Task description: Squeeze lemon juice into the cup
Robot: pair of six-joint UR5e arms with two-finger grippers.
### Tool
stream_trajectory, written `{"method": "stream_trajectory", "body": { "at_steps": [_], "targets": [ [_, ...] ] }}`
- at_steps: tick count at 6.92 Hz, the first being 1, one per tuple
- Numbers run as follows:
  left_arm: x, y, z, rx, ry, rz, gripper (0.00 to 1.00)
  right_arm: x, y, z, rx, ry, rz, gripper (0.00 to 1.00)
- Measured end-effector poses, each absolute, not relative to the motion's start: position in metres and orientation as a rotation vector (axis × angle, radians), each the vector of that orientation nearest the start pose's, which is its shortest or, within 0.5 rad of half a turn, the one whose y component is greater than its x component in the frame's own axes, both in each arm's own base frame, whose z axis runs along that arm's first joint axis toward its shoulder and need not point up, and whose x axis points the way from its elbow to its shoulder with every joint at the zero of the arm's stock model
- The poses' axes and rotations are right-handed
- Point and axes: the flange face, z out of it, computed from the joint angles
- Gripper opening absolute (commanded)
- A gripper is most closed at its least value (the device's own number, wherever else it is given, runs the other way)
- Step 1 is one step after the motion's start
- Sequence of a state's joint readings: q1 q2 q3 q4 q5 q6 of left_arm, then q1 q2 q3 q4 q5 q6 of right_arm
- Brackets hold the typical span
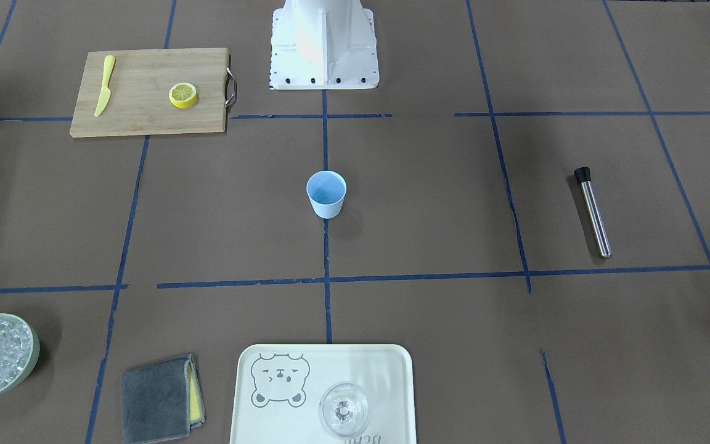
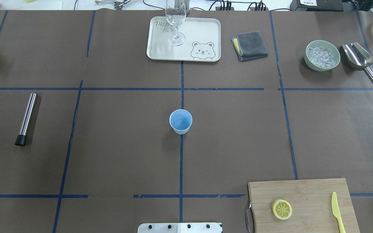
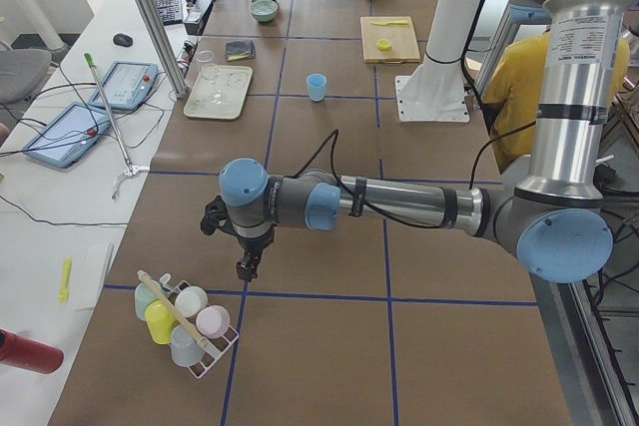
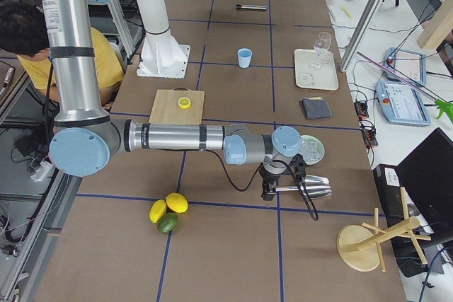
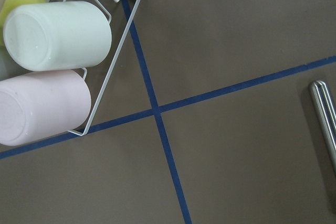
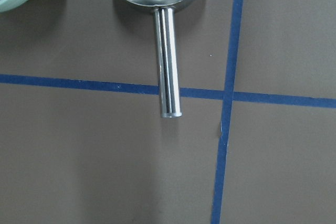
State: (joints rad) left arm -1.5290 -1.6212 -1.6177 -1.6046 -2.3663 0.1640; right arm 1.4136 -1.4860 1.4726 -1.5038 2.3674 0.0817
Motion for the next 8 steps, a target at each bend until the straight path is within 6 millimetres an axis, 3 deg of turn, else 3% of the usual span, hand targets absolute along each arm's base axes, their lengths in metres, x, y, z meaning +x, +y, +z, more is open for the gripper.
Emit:
{"method": "stream_trajectory", "body": {
  "at_steps": [3, 5, 6, 8],
  "targets": [
    [-0.042, -0.519, 0.598, 0.234, 0.772, 0.305, 1.0, -0.021, -0.533, 0.655, -0.039, -0.796, -0.087, 1.0],
    [-0.042, -0.519, 0.597, 0.246, 0.773, 0.312, 1.0, -0.031, -0.535, 0.639, -0.008, -0.802, -0.117, 1.0],
    [-0.042, -0.52, 0.593, 0.265, 0.776, 0.321, 1.0, -0.052, -0.533, 0.622, 0.021, -0.81, -0.158, 1.0],
    [-0.041, -0.521, 0.583, 0.303, 0.774, 0.339, 1.0, -0.116, -0.515, 0.575, 0.112, -0.84, -0.203, 1.0]
  ]
}}
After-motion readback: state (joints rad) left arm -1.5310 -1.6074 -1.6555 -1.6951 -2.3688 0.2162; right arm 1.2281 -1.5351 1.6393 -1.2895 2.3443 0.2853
